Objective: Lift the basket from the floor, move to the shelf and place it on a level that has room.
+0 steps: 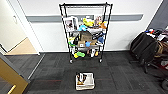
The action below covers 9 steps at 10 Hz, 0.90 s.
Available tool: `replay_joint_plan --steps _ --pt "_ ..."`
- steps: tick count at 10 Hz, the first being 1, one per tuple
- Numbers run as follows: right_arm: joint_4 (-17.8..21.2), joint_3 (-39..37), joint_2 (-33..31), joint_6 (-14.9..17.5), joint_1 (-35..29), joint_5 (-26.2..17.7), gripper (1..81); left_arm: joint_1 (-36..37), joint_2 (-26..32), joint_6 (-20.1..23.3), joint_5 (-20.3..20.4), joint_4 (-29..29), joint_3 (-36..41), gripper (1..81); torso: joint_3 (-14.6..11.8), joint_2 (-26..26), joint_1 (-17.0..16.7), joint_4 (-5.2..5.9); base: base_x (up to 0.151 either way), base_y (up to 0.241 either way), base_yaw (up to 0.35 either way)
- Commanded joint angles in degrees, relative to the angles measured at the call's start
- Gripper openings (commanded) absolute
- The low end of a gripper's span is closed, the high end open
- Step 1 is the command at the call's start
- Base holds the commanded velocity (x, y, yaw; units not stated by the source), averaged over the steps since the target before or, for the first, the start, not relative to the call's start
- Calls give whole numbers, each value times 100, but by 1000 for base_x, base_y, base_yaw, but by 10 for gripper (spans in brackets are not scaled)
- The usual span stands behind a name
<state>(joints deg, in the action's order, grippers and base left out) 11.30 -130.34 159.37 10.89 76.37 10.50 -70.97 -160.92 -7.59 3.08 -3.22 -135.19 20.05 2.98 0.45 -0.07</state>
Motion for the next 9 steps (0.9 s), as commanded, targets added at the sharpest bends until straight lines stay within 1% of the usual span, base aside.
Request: replay_joint_plan --steps 1,9 --pt "-31 45 -87 -16 -214 -321 811 255 94 4 -282 41 28 811 0 0 0 0 100 0 0" --pt "-5 -52 -87 -16 -188 -320 811 237 94 4 -247 41 10 811 0 0 0 0 101 0 0"
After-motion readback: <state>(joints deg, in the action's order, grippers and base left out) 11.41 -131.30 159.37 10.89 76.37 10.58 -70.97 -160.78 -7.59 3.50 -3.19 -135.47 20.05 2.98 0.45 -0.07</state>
